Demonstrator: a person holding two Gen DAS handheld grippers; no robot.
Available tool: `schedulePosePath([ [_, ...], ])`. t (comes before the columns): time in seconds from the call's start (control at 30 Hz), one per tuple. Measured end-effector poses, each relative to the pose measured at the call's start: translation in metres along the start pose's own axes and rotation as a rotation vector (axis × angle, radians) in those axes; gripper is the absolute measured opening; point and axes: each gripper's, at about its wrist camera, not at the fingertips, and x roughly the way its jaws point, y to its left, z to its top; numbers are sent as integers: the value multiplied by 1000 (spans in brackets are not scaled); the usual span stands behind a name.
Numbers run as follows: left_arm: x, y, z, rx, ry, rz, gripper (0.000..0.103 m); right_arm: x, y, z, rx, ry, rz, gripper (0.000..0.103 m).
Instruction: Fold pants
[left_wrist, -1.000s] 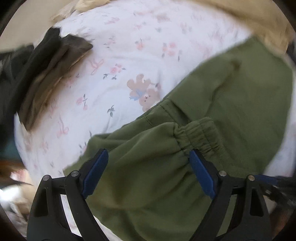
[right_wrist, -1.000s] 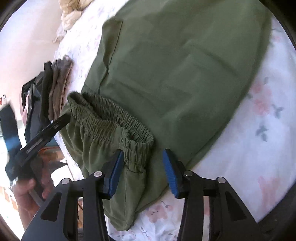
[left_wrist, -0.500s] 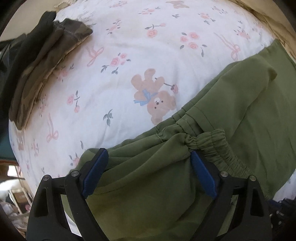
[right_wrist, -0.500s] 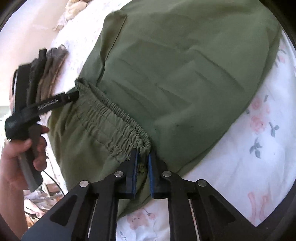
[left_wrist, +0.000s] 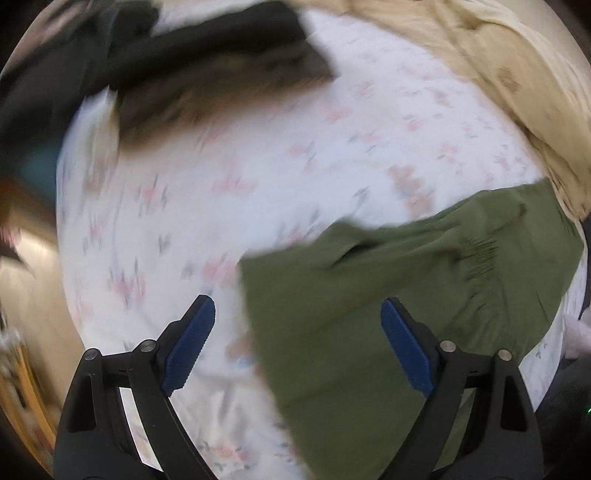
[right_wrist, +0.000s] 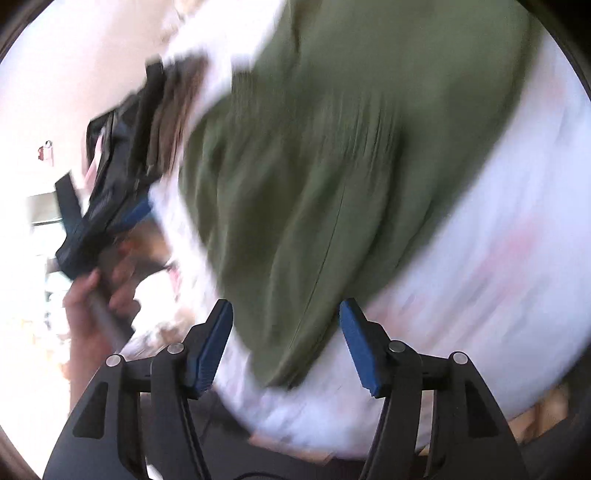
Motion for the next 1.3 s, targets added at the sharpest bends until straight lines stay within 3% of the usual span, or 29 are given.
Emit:
schedulePosePath([
  [0.17,28,26,-22,-110,62,-79,89,54,-28,-42,143,119,52,67],
  [0.37,47,27,-19,-98,43,-170,86,85,-18,-42,54,90,23,67],
  [0.4,51,28,-18,-112,47,-190,80,88,-14,-40,59,77,23,67],
  [0.43,54,28,-17,-123,55,-216,67,87,-14,-42,59,62,26,67],
  [0.47,57,25,-15,-123,67,-249,60,87,-13,-44,47,48,21,68],
  [0.5,58,20,-14,-108,63,-224,58,88,-12,-45,34,39,22,68],
  [0.53,58,18,-14,-97,60,-213,52,90,-11,-44,32,32,29,65],
  [0.6,58,19,-13,-94,54,-192,39,93,-9,-41,14,15,11,45],
  [0.63,58,22,-12,-107,64,-188,31,94,-9,-41,9,14,8,13],
  [0.67,57,24,-10,-120,67,-190,25,97,-8,-41,1,30,7,3],
  [0.73,50,24,-9,-107,53,-194,12,96,-6,-40,-12,25,7,3],
  [0.83,34,21,-9,-89,16,-192,11,91,1,-42,-48,9,52,2],
  [1.03,11,40,-8,-163,-5,-201,10,71,35,-55,-145,-34,114,2],
  [1.3,-24,102,-38,-228,-1,-112,10,107,71,-90,-241,94,115,2],
])
